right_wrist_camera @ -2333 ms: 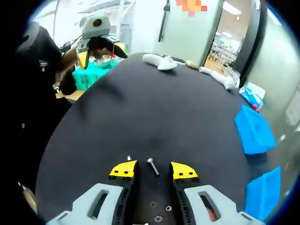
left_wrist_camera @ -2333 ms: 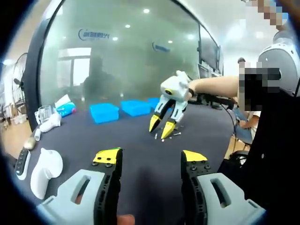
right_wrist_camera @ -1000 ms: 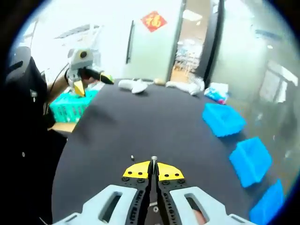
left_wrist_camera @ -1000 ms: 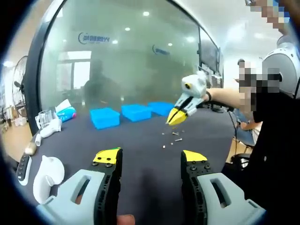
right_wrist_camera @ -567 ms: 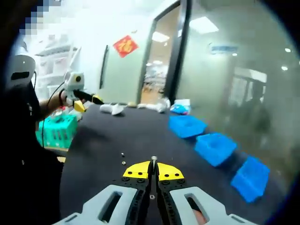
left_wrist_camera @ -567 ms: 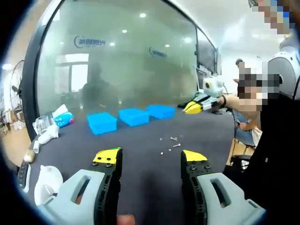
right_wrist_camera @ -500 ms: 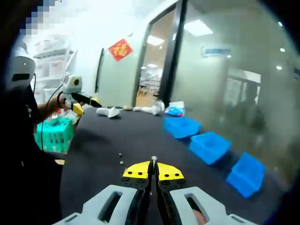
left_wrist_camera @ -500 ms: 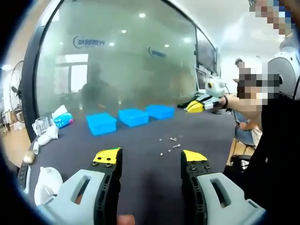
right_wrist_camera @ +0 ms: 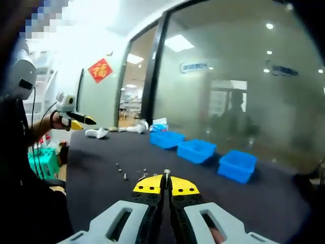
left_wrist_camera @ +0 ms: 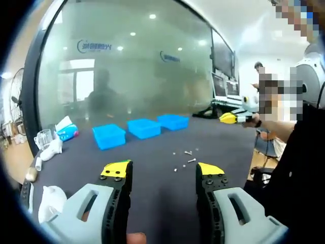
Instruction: Sort the screws, nuts, and washers into the corresponding bins
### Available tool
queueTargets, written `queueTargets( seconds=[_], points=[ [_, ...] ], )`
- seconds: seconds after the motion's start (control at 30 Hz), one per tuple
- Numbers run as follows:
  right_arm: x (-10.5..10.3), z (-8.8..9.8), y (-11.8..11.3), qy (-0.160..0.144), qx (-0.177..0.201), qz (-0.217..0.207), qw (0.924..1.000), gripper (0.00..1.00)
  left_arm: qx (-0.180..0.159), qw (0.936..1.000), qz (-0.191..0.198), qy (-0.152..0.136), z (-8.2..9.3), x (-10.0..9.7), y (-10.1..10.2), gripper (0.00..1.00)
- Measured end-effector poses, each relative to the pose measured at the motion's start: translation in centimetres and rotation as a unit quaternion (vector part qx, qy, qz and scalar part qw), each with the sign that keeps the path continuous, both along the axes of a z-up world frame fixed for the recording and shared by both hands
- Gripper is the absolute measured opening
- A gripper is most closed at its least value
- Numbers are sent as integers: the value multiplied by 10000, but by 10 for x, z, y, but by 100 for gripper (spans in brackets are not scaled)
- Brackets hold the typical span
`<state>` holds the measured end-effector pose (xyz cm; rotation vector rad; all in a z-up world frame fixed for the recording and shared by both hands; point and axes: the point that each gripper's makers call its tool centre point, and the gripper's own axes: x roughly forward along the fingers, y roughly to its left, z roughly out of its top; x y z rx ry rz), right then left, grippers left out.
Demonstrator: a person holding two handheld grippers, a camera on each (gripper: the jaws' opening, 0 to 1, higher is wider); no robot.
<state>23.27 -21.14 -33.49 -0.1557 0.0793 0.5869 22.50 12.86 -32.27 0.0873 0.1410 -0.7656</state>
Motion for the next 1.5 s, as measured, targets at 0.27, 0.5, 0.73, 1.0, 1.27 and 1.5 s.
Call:
queueTargets(
  seconds=[0.27,0.5,0.73,1.0,1.27,1.5],
  points=[
    [-4,14,-19,-198,185,-581,9979,1,8,10000,-50,-25,3,0,-6,49],
    [24,33,-38,-376,97,-990,9943,1,18,10000,-94,-15,2,-1,-9,49],
    [72,48,-49,-424,153,-1201,9917,1,-6,9999,-96,28,-2,-1,-8,49],
    [140,66,-55,-387,170,-1429,9888,1,-60,9999,-18,89,-7,0,-1,49],
    [206,64,-75,-293,153,-1828,9826,1,-107,9999,37,116,-10,1,6,49],
    [248,53,-89,-11,-7,-1991,9800,1,-135,9998,81,133,-12,1,9,48]
  ],
)
